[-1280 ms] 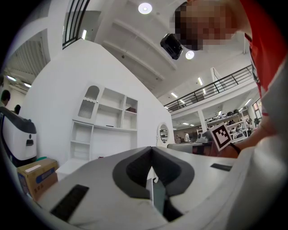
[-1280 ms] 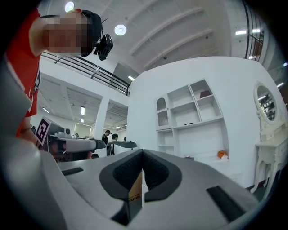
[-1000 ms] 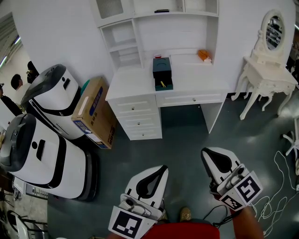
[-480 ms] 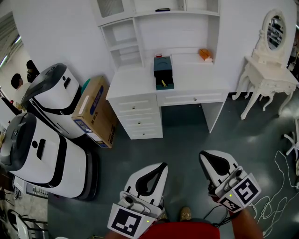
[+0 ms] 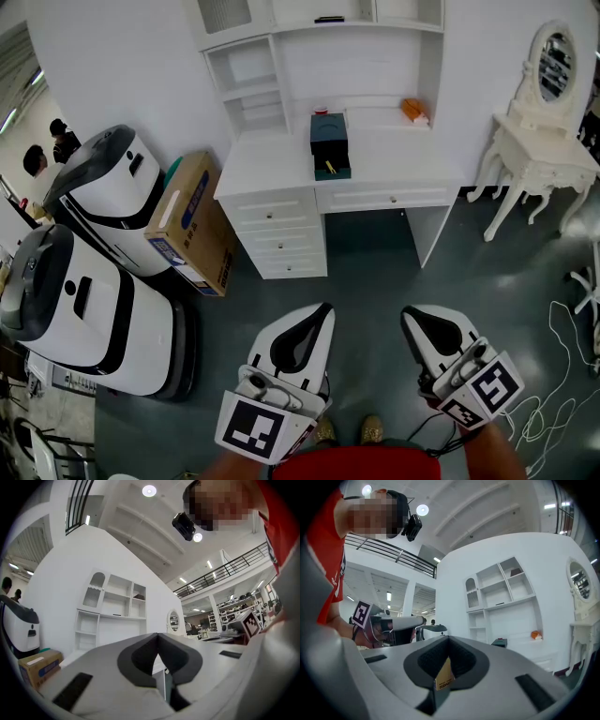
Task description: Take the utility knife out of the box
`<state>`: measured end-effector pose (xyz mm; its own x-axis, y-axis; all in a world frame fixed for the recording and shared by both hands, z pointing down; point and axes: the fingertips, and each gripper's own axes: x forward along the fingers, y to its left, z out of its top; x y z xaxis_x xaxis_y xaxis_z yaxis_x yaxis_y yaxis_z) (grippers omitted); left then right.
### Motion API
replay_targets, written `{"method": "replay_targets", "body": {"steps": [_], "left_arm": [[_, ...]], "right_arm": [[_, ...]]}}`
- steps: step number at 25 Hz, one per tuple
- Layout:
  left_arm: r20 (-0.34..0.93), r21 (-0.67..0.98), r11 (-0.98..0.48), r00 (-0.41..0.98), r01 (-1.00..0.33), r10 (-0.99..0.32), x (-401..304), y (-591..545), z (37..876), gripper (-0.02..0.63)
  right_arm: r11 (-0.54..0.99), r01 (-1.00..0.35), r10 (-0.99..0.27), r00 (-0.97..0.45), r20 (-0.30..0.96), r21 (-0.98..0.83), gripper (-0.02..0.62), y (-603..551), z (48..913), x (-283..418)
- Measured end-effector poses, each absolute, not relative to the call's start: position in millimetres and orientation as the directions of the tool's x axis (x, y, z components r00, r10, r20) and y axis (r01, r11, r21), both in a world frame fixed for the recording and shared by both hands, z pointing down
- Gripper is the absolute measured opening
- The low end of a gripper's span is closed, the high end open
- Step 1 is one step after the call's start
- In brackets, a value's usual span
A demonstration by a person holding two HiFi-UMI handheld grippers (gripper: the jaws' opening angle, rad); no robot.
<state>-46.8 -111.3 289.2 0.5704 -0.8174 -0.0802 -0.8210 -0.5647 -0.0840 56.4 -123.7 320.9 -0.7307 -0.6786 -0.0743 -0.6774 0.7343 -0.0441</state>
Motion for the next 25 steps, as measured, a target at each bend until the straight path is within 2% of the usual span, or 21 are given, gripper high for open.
{"method": "replay_targets", "body": {"steps": [10,25], "left_arm": [[-0.171,-0.102,-0.493,0.503,-0.864,-0.847,-79.9,-129.8,262.4,0.031],[-0.195,-0.078,-0.346,0.355,-0.935,-0.914,-166.7,-135.5,242.6,0.031]], "right_arm": [[0.726,-0.686,-0.687,-0.722,-0.083,-0.047,0.008,-120.4,319.0,62.9],[0.727,-0.685,-0.687,-0.723,-0.077,-0.048,0.008,-115.5,319.4,61.6]]}}
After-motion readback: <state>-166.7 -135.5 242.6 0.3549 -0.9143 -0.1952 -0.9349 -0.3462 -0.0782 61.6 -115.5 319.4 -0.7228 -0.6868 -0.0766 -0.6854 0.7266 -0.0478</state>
